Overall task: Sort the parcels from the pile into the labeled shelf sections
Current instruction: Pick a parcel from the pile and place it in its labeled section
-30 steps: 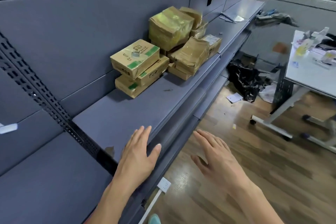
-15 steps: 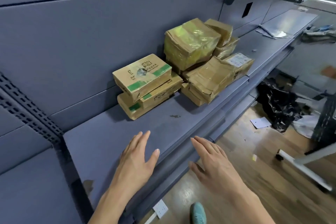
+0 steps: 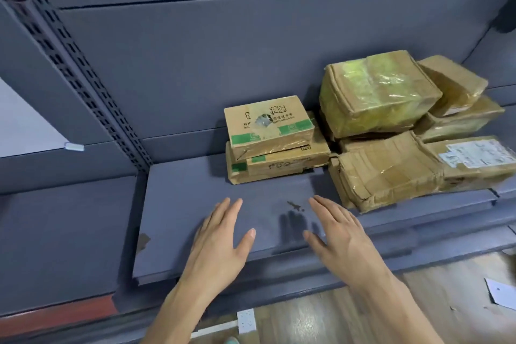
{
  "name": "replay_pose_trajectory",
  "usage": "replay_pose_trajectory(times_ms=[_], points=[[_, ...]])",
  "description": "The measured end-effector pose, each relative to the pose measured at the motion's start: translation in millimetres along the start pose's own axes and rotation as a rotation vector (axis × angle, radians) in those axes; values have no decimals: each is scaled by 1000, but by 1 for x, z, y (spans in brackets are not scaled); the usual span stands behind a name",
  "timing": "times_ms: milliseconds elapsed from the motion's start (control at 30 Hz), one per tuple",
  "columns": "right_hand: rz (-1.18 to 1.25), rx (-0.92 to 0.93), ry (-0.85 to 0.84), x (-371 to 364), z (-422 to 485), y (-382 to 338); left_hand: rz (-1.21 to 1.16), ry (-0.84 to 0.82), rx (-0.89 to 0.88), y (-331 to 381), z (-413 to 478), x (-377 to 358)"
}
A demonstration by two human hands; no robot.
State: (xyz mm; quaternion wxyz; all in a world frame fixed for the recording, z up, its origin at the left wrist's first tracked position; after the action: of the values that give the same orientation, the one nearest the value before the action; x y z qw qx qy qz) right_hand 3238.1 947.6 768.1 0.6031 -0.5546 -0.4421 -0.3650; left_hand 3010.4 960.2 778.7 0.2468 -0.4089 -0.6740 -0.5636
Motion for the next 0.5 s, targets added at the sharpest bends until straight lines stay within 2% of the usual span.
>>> replay_pose_trajectory(times_ms=[233,500], points=[[-25,65,-5,-2,37,-19,-33,46,49,-20,17,20],[-42,-54,65,28,62,-11,-94,41,-16,-23,65,42]])
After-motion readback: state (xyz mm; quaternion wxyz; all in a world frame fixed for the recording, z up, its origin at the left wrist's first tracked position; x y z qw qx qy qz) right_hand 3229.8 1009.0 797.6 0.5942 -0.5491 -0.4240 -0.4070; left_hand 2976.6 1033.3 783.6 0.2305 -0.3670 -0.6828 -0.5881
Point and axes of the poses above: each hand's wrist, its own z-axis towards the middle knuckle, its own x-axis out of the back of the hand, y = z × x, the point moved 10 cm from there along z, towards the middle knuckle, and after that the axes turned 3 degrees about x, right-handed, at the moved point
